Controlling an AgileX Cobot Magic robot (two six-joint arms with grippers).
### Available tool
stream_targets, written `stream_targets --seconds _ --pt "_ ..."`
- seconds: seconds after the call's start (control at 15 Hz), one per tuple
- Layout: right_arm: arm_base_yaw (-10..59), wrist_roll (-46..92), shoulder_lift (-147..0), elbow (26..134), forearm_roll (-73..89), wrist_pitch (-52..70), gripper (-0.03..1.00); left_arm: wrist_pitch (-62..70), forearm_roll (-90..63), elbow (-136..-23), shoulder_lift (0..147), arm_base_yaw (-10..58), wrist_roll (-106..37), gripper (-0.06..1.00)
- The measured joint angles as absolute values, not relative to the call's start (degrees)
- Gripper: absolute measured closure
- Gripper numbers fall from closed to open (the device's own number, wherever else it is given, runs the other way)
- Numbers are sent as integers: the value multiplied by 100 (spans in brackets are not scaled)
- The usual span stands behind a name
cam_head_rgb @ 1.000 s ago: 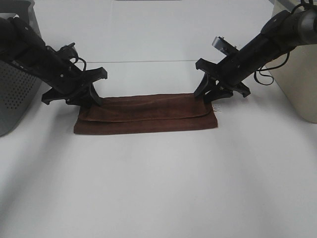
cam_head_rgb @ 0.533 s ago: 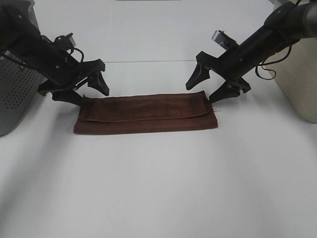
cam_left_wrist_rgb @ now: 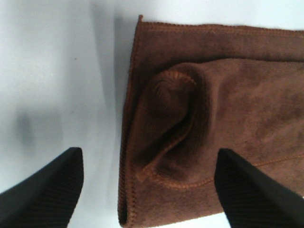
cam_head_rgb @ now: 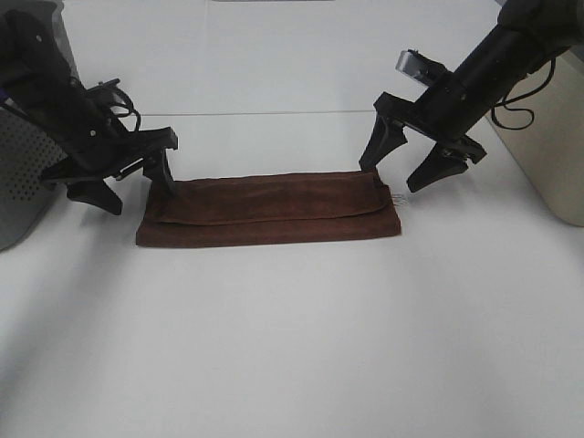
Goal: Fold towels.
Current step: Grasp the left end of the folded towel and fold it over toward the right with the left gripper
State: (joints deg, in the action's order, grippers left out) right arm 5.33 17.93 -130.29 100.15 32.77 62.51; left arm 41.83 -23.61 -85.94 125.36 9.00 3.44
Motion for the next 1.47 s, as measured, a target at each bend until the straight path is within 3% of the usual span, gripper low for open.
stream_targets --seconds 0.47,0.6,0.8,1.07,1.27,1.47 --pt "533 1742 -13029 10015 3214 6217 19 3942 -3415 -8594 12846 900 -796 22" --pt "533 1742 -13029 10015 3214 6194 19 3890 -3529 -8594 12863 900 -900 33" --pt "533 1742 -13029 10015 3214 6154 19 3856 -3541 -8594 12863 900 -974 60" --pt "533 1742 -13029 10015 3191 6113 19 3741 -3541 -8594 12863 900 -1008 88" --pt "533 1742 -13029 10015 3168 6113 19 3776 -3272 -8594 12863 900 -877 91" --pt "533 1742 -13029 10015 3140 6113 19 3999 -1914 -8594 12576 900 -40 91"
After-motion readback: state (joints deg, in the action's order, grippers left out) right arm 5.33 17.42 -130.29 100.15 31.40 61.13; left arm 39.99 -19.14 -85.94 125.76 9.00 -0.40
